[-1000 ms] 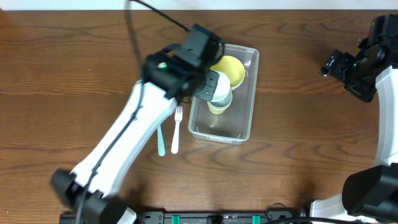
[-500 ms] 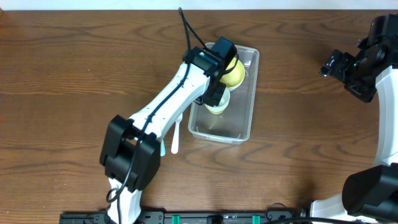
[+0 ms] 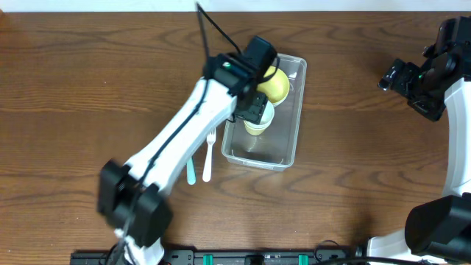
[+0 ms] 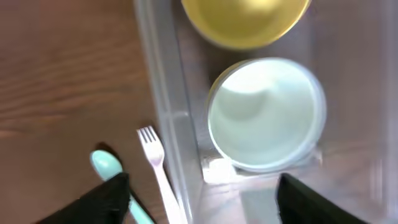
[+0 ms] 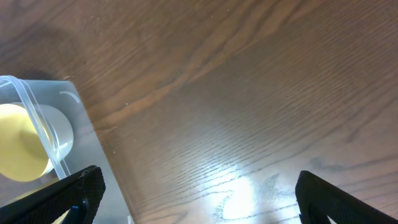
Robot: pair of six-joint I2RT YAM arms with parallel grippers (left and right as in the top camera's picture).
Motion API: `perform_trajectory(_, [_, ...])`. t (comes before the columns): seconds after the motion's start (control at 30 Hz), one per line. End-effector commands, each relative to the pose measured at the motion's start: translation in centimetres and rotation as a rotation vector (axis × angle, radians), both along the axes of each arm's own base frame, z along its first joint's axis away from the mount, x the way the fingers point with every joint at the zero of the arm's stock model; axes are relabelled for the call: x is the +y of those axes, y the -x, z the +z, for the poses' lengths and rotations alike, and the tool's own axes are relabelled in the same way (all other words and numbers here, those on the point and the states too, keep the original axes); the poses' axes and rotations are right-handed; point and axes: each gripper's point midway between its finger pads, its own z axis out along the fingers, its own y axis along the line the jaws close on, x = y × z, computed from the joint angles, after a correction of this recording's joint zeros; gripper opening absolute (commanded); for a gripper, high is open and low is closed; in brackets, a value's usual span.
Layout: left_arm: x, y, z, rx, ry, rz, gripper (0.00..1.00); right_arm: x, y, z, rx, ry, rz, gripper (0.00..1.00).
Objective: Pack container
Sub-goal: 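Stack the white cup onto the grey cup in the container, then grasp the mint-green spoon by its handle with the left gripper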
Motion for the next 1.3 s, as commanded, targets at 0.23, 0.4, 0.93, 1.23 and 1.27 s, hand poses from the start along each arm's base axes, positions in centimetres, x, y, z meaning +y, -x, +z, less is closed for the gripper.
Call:
perform_trajectory(0.23, [10.6,1.8,2.9,0.058,-0.099,0.248,0.80,-0.3,0.0,-0.1,0.004,0.003,-0.006,0.99])
perform_trajectory(0.4, [14.1,2.8,-3.0,0.211,-0.114,0.346,0.80,-0.3,0.0,-0.1,0.004,0.003,-0.006,0.99])
perform_trajectory(0.93, [16.1,7.3,-17.0,0.331,-0.083,0.351,0.66,-0.3,0.0,-0.1,0.004,0.003,-0.006,0.99])
perform_trajectory(1.23, [15.4,7.7,-19.1,0.316,-0.020,0.386,0.65,-0.3,0.0,-0.1,0.004,0.003,-0.006,0.99])
perform_trajectory(1.27, [15.2,7.7,-19.2,0.314,-0.004,0.383,0.62,-0.3,0.0,-0.1,0.004,0.003,-0.006,0.99])
